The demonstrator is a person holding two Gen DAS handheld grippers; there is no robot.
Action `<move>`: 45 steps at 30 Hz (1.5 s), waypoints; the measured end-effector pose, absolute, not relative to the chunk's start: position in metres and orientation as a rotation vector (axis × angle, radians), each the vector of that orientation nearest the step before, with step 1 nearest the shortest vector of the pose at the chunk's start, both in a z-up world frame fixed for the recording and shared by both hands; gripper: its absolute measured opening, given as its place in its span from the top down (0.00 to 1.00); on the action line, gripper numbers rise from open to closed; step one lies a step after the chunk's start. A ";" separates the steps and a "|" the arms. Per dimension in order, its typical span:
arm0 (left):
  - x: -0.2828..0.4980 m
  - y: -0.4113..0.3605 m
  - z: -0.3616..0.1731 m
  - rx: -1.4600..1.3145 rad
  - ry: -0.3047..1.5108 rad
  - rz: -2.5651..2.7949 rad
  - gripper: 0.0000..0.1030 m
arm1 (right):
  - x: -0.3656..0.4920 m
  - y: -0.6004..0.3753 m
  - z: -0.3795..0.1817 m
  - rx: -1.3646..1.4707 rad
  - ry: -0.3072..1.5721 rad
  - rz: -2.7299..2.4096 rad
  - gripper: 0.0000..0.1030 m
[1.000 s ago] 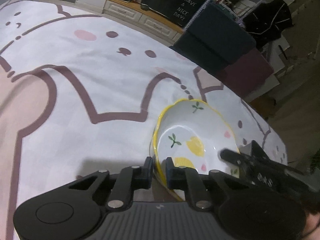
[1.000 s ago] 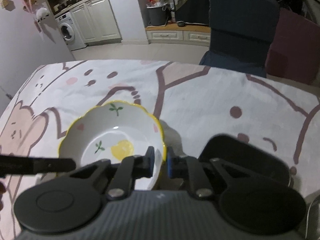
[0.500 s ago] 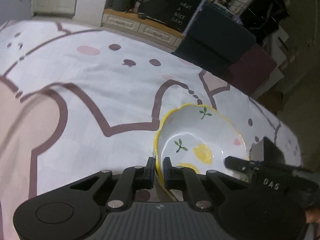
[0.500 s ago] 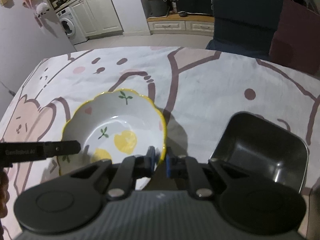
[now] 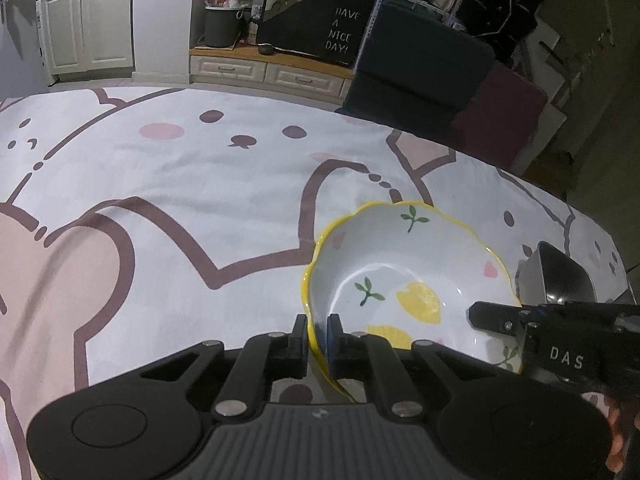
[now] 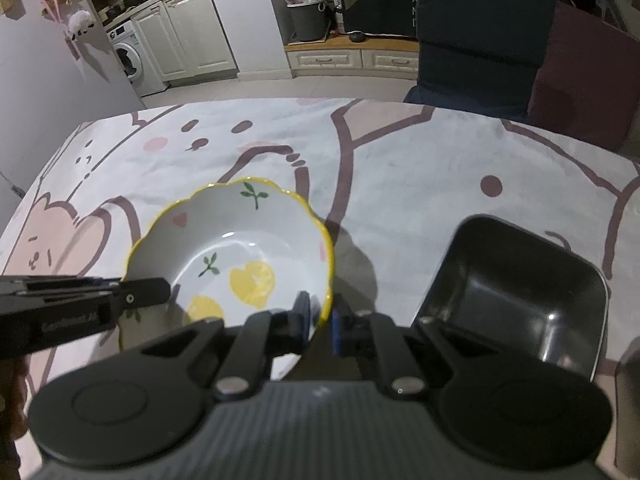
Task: Organize plates and bowls
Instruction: 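Lift the yellow-rimmed bowl with both grippers and carry it toward the cream bowl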
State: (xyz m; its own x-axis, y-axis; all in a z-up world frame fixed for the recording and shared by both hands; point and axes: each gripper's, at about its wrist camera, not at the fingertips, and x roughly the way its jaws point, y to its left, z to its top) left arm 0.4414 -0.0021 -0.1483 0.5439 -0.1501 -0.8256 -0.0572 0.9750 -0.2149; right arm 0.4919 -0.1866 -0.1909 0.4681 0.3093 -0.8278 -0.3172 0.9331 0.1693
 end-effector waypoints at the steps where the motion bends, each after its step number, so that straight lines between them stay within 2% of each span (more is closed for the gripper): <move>1: 0.441 -0.003 -0.148 -0.222 0.997 -0.057 0.91 | 0.490 -0.186 -0.190 -0.014 1.012 0.381 0.88; 10: 0.420 -0.012 -0.121 -0.196 0.966 -0.085 0.91 | 0.470 -0.194 -0.174 -0.023 0.991 0.365 0.87; 31: 0.305 -0.019 -0.020 -0.174 0.865 -0.153 0.91 | 0.351 -0.208 -0.075 -0.010 0.896 0.328 0.87; 45: 0.232 -0.037 -0.004 -0.193 0.842 -0.221 0.91 | 0.266 -0.239 -0.047 0.039 0.833 0.293 0.87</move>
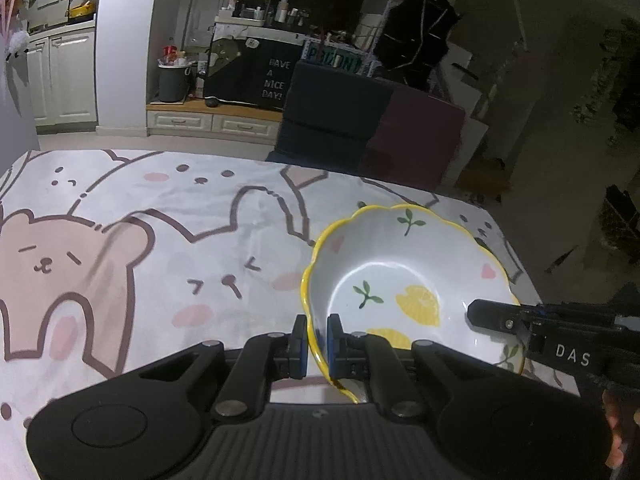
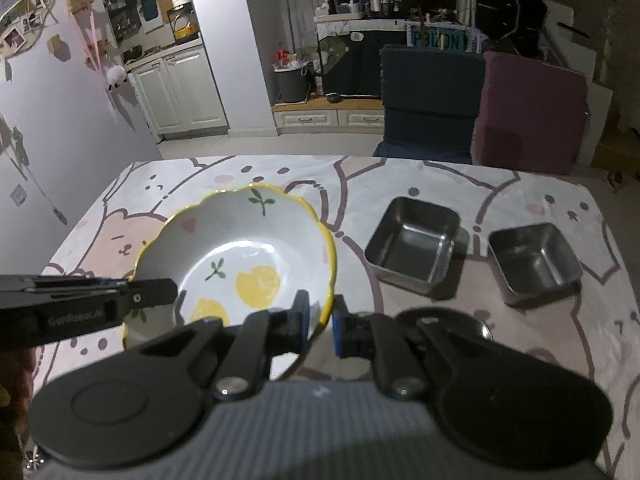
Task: Organize plates and bowls
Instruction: 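Lift the yellow-rimmed bowl with both grippers and carry it toward the cream bowl, then lower the yellow-rimmed bowl into the cream bowl with both grippers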
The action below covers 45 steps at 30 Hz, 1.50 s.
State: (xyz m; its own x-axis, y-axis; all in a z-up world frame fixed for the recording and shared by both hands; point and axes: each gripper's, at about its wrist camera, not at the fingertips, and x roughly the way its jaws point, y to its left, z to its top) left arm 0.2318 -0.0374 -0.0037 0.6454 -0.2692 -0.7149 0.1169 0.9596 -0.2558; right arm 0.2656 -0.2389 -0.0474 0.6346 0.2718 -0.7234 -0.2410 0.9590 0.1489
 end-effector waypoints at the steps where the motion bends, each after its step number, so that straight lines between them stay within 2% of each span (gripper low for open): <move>1: 0.228 -0.040 -0.003 -0.191 0.838 -0.227 0.91 | 0.260 -0.242 -0.047 0.046 0.831 0.290 0.87; 18: 0.194 -0.087 -0.017 -0.151 0.860 -0.323 0.91 | 0.191 -0.289 -0.052 0.089 0.823 0.204 0.87; 33: 0.197 -0.132 -0.043 -0.110 0.924 -0.383 0.91 | 0.174 -0.329 -0.069 0.118 0.871 0.146 0.86; 45: 0.201 -0.137 -0.073 -0.118 1.014 -0.354 0.91 | 0.178 -0.336 -0.096 0.141 0.967 0.144 0.86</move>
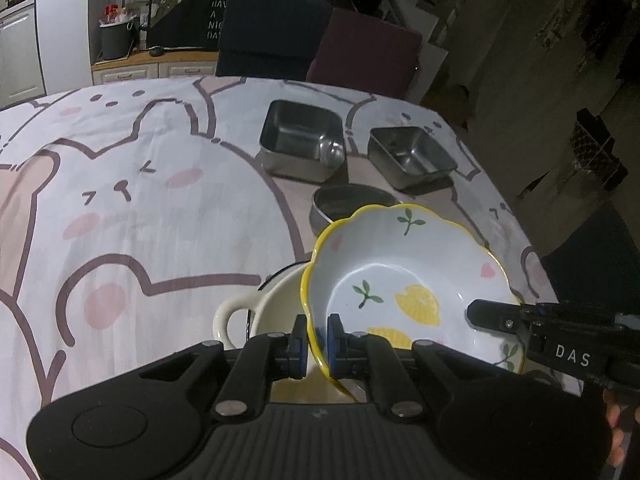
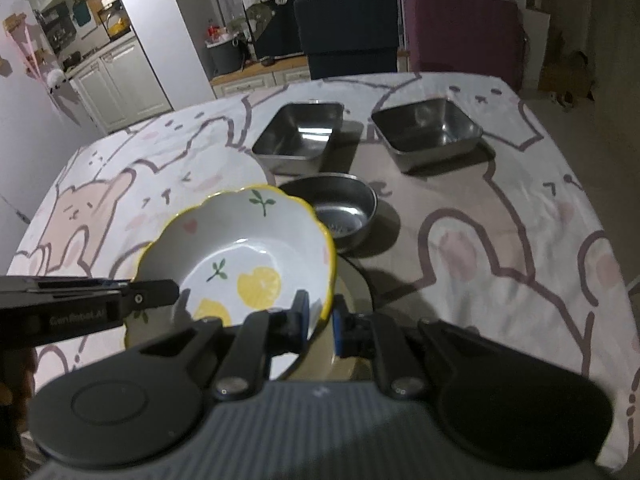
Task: Organize plates and bowls
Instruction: 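Lower the yellow-rimmed bowl into the cream bowl with both grippers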
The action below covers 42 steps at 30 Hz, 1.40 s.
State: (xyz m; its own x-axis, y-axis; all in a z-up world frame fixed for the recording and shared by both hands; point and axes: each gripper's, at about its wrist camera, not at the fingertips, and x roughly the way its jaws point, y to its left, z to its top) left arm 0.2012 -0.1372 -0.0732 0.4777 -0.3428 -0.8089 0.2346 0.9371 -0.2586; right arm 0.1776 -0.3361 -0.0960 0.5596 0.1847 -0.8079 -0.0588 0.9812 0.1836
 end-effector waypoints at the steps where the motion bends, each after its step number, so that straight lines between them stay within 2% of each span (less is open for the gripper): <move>1: 0.201 -0.137 -0.076 -0.115 1.018 -0.353 0.91 | 0.178 -0.336 -0.098 0.141 0.973 0.146 0.86; 20: 0.204 -0.140 -0.103 -0.069 1.100 -0.348 0.90 | 0.190 -0.332 -0.135 0.105 1.088 0.153 0.86; 42: 0.208 -0.140 -0.112 -0.034 1.121 -0.341 0.90 | 0.201 -0.321 -0.149 0.050 1.145 0.160 0.85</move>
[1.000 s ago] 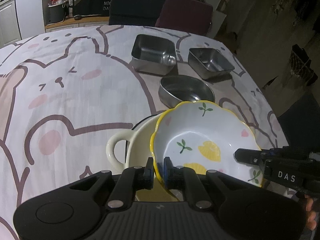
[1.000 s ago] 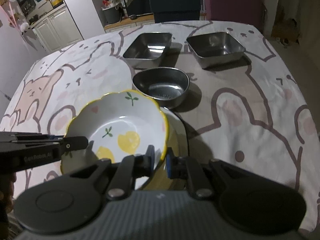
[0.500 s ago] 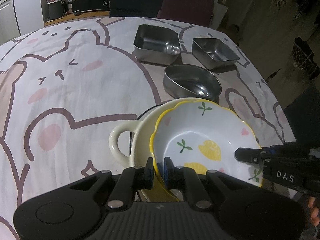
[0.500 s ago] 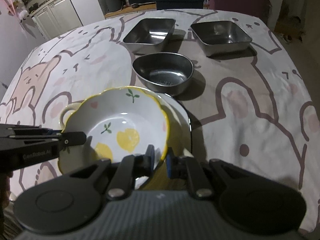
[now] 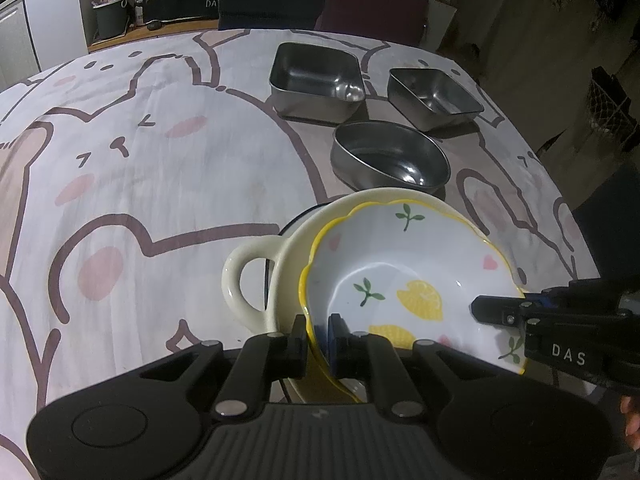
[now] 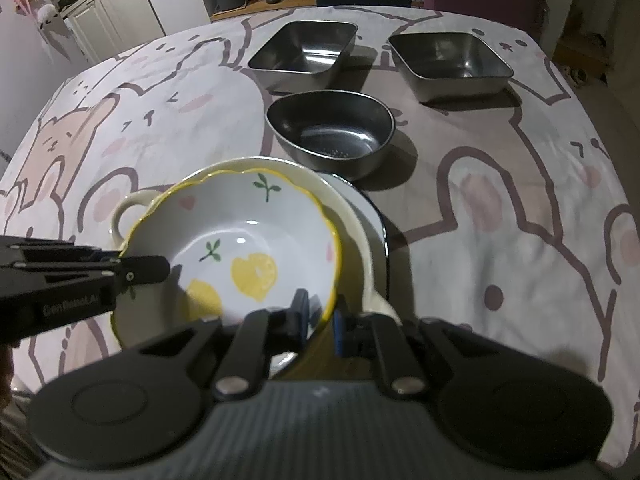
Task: Organize plates and bowls
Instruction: 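Lower the yellow-rimmed bowl into the cream bowl with both grippers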
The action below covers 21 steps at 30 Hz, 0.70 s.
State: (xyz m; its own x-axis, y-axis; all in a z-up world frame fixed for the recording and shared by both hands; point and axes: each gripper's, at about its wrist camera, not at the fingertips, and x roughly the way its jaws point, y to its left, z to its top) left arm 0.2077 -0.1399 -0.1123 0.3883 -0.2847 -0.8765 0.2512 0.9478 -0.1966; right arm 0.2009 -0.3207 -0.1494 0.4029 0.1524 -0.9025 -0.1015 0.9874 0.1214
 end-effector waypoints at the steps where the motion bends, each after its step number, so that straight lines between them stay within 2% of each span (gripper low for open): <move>1: 0.208 -0.140 -0.112 -0.032 1.121 -0.341 0.90 | 0.201 -0.321 -0.150 0.051 1.146 0.160 0.85; 21: 0.209 -0.144 -0.113 0.020 1.091 -0.354 0.89 | 0.207 -0.324 -0.158 0.115 1.206 0.160 0.84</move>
